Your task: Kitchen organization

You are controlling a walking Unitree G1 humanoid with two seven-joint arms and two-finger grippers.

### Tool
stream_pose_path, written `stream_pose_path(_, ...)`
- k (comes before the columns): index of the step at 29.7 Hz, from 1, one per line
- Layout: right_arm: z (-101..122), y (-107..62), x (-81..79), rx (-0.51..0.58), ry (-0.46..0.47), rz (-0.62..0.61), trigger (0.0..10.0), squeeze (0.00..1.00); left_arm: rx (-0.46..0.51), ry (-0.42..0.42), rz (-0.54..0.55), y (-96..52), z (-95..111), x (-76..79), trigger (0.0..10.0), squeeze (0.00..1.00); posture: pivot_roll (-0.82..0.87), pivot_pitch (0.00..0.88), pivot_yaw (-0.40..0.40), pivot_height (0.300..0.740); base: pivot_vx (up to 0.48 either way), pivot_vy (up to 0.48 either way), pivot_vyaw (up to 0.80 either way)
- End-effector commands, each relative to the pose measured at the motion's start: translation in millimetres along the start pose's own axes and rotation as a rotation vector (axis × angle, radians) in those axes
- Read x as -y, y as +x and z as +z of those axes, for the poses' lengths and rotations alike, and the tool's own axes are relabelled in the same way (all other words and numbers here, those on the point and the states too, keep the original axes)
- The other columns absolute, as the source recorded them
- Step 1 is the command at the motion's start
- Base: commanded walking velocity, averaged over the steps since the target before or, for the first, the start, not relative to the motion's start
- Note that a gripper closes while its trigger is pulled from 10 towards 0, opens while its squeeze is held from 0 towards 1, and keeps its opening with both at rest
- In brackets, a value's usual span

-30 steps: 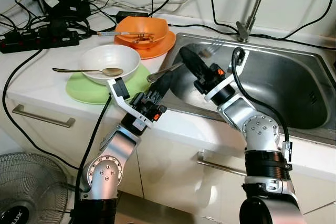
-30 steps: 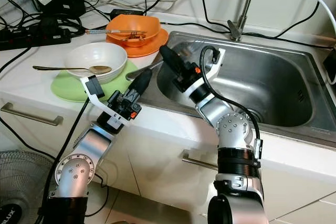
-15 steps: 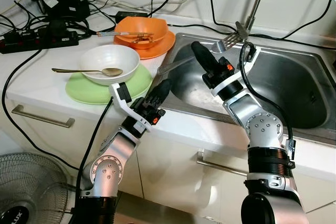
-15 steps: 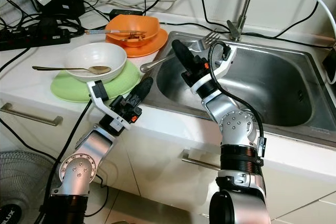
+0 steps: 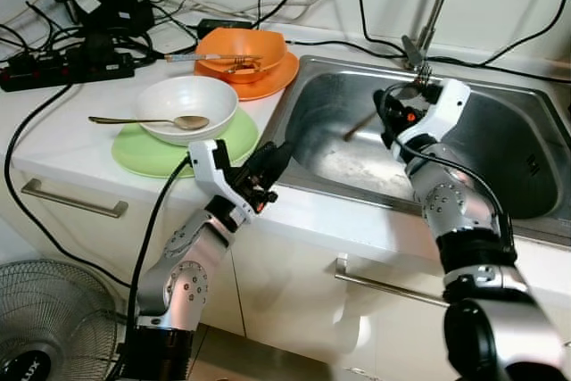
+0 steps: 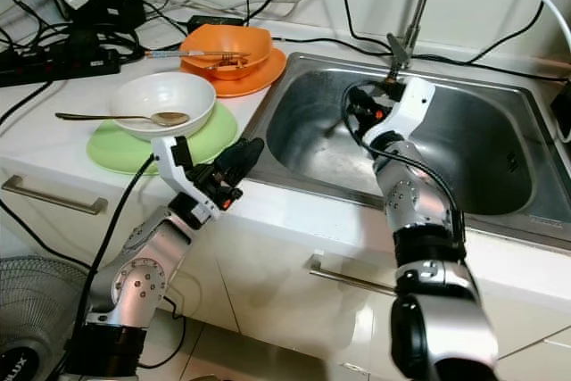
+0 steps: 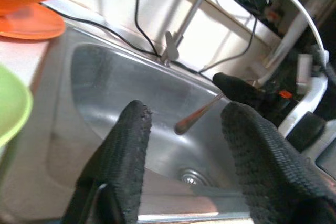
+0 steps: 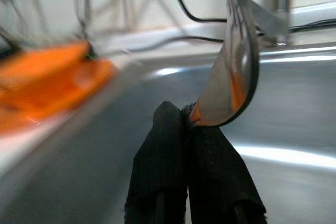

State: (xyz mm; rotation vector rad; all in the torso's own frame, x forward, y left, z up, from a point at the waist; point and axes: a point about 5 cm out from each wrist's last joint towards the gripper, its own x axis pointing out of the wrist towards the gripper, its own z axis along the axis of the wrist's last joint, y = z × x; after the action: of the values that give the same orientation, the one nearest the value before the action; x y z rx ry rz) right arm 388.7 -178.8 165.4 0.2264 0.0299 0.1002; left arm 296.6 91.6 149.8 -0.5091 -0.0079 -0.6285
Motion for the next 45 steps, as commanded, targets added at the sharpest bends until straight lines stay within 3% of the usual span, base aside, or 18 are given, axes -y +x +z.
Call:
stream_pose_path(1, 1, 3.1, 5.4, -0.027, -0.104, -0.058, 0.0, 0.00, -0.018, 0.044, -0.016, 4.3, 0, 2.5, 10.0, 1.00, -0.06, 0.000, 0.043, 0.740, 0.000, 0.000, 0.00)
stream_pose_path(6, -13, 2.2, 16.7, -0.130, -0.266, -0.123, 0.0, 0.00, -0.022, 0.063, -0.029, 3.9, 1, 3.1, 10.0, 1.00, -0.05, 0.000, 0.051, 0.740, 0.000, 0.000, 0.00)
stream_pose_path(8, -13, 2.2, 16.7, -0.130, -0.266, -0.123, 0.0, 0.00, -0.022, 0.063, -0.029, 3.9, 1, 3.1, 10.0, 1.00, -0.05, 0.000, 0.051, 0.740, 0.000, 0.000, 0.00)
stream_pose_path(10, -21, 1.9, 18.4, -0.201, -0.368, -0.124, 0.0, 0.00, -0.034, 0.091, -0.030, 2.9, 1, 2.6, 10.0, 1.00, -0.04, 0.000, 0.056, 0.740, 0.000, 0.000, 0.00)
stream_pose_path(13, -23, 3.0, 16.1, -0.212, -0.403, -0.114, 0.0, 0.00, -0.049, 0.117, -0.035, 2.0, 1, 2.4, 10.0, 1.00, -0.04, 0.000, 0.061, 0.740, 0.000, 0.000, 0.00)
stream_pose_path(14, -24, 3.5, 14.7, -0.216, -0.413, -0.107, 0.7, 0.00, -0.059, 0.127, -0.037, 1.6, 1, 2.2, 10.0, 1.00, -0.04, 0.000, 0.064, 0.740, 0.000, 0.000, 0.00)
stream_pose_path(15, -24, 3.8, 14.1, -0.218, -0.415, -0.107, 2.4, 0.00, -0.075, 0.139, -0.036, 1.3, 0, 1.5, 10.0, 1.00, -0.04, 0.000, 0.064, 0.740, 0.000, 0.000, 0.00)
stream_pose_path(16, -25, 3.9, 13.6, -0.220, -0.414, -0.109, 3.4, 0.00, -0.090, 0.159, -0.035, 0.7, 0, 0.5, 10.0, 1.00, -0.03, 0.000, 0.071, 0.740, 0.000, 0.000, 0.00)
stream_pose_path(17, -26, 4.0, 12.9, -0.223, -0.411, -0.107, 10.0, 0.00, -0.103, 0.163, -0.035, -0.2, -1, -0.3, 10.0, 1.00, -0.03, 0.000, 0.074, 0.740, 0.000, 0.000, 0.00)
stream_pose_path(26, -41, 1.5, 5.0, -0.274, -0.419, -0.050, 10.0, 0.00, -0.240, 0.232, -0.025, -9.4, -10, -8.9, 10.0, 1.00, -0.02, 0.000, 0.087, 0.740, 0.000, 0.000, 0.00)
stream_pose_path(28, -43, 0.6, 5.0, -0.284, -0.432, -0.049, 10.0, 0.04, -0.253, 0.243, -0.026, -10.3, -11, -9.5, 10.0, 1.00, -0.02, 0.000, 0.088, 0.740, 0.000, 0.000, 0.00)
stream_pose_path(29, -44, 0.4, 4.6, -0.289, -0.426, -0.044, 10.0, 0.67, -0.253, 0.246, -0.027, -10.3, -11, -9.2, 10.0, 1.00, -0.02, 0.000, 0.088, 0.740, 0.000, 0.000, 0.00)
stream_pose_path(30, -44, 0.4, 4.6, -0.289, -0.426, -0.044, 10.0, 0.67, -0.253, 0.246, -0.027, -10.3, -11, -9.2, 10.0, 1.00, -0.02, 0.000, 0.088, 0.740, 0.000, 0.000, 0.00)
stream_pose_path(31, -45, 0.3, 3.9, -0.292, -0.416, -0.036, 10.0, 1.00, -0.253, 0.248, -0.028, -10.5, -11, -8.6, 10.0, 1.00, -0.02, 0.000, 0.089, 0.740, 0.000, 0.000, 0.00)
stream_pose_path(41, -46, 0.5, 1.3, -0.283, -0.402, -0.030, 10.0, 1.00, -0.253, 0.269, -0.035, -10.2, -9, -3.0, 10.0, 1.00, -0.02, 0.000, 0.093, 0.740, 0.000, 0.000, 0.00)
stream_pose_path(45, -44, 2.2, -1.8, -0.270, -0.388, -0.030, 10.0, 1.00, -0.194, 0.296, 0.002, -8.6, 4, -8.7, 10.0, 1.00, -0.02, 0.000, 0.086, 0.740, 0.000, 0.000, 0.00)
